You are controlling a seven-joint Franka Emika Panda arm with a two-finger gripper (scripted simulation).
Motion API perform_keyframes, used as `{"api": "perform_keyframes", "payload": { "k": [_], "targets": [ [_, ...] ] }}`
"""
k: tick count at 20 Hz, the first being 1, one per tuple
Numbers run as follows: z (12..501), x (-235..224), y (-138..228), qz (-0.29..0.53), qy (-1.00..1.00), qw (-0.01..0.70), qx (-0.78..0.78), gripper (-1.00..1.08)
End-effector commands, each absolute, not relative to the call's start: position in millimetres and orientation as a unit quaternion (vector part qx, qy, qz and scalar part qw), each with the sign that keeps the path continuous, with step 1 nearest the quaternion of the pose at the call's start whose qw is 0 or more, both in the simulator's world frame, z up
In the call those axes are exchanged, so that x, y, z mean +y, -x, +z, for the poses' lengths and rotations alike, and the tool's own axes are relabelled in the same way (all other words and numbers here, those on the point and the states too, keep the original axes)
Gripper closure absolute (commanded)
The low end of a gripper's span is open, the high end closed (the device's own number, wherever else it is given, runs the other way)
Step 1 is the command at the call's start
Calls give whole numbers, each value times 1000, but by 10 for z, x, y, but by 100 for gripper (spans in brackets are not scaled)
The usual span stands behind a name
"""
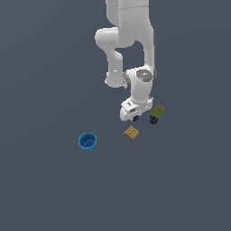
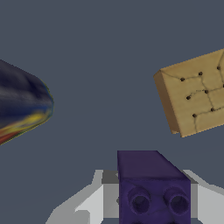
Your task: Pick up a designated object from a clutter of objects.
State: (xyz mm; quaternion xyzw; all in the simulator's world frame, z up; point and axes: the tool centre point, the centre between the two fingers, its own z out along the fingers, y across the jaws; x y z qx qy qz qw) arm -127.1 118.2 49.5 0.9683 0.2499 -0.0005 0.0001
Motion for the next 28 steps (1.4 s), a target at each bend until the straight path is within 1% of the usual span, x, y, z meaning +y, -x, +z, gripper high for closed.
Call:
{"api": "perform_keyframes", "payload": {
  "k": [1, 10, 28],
  "targets": [
    [625, 1223, 1231, 0, -968, 0, 250, 108],
    [1292, 1430, 1029, 0, -968, -1, 251, 108],
    [2870, 1911, 515, 0, -968, -1, 251, 108]
  ]
}}
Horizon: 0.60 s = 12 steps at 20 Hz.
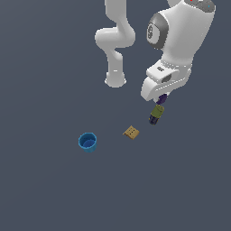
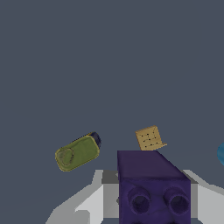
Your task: Pick up a designated object from a clutter of objects.
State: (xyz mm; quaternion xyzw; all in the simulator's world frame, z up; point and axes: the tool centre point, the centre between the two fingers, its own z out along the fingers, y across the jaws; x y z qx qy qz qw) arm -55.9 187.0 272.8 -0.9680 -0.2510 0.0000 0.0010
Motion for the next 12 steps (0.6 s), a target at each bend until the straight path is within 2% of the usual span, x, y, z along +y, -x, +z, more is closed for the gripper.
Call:
{"api": "perform_keyframes", "payload": {
  "k": [1, 12],
  "targets": [
    [2960, 1938, 484, 0, 968, 1, -251, 108],
    [3756, 2188, 182, 0, 968, 0, -250, 108]
  ]
}}
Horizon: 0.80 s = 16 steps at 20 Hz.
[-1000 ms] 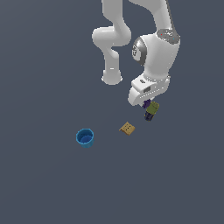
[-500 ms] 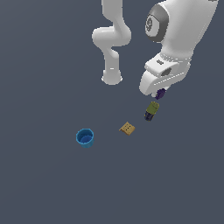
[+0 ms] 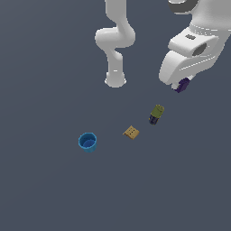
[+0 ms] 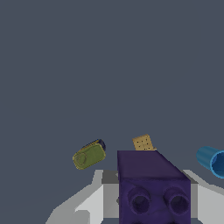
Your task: Pick up a designated object from a clutter of objects.
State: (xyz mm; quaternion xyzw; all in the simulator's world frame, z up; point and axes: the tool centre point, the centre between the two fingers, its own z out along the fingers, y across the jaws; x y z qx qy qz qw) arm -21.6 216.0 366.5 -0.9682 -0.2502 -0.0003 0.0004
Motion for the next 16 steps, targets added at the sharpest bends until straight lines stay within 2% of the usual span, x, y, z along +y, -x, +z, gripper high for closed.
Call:
{"api": "perform_keyframes", "payload": {
  "k": [1, 16],
  "targets": [
    [3805, 2204, 162, 0, 968, 0, -250, 108],
    [4136, 2316, 14, 0, 968, 0, -250, 108]
  ]
}}
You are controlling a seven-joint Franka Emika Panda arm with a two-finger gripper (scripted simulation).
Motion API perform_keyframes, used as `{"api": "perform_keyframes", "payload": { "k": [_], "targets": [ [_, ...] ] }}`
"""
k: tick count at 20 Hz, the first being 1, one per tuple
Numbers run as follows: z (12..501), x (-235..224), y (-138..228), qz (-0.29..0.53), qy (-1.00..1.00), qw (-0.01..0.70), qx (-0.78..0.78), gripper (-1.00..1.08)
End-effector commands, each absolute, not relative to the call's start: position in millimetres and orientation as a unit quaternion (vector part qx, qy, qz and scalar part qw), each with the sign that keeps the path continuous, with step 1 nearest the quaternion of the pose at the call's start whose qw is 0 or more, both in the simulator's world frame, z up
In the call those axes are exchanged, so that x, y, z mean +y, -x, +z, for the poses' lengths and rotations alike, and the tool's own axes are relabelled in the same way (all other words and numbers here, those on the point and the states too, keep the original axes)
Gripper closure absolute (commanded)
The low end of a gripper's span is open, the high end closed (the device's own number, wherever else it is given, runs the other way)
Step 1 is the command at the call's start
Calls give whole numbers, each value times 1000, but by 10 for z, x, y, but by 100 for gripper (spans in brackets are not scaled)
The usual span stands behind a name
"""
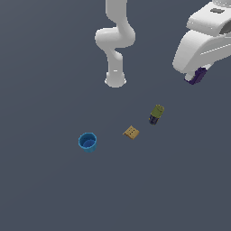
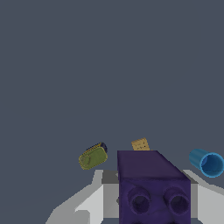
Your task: Pick up a designated object from a clutter of objects.
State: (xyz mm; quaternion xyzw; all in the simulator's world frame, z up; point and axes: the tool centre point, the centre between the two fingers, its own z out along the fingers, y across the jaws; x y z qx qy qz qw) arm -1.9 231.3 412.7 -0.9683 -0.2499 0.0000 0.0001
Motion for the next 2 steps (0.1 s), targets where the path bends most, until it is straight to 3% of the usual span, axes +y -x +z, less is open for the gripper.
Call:
{"api": "perform_keyframes", "payload": {
  "k": [1, 2],
  "targets": [
    [4134, 2315, 14, 0, 968, 0, -250, 108],
    [4132, 2315, 14, 0, 968, 0, -250, 108]
  ]
}}
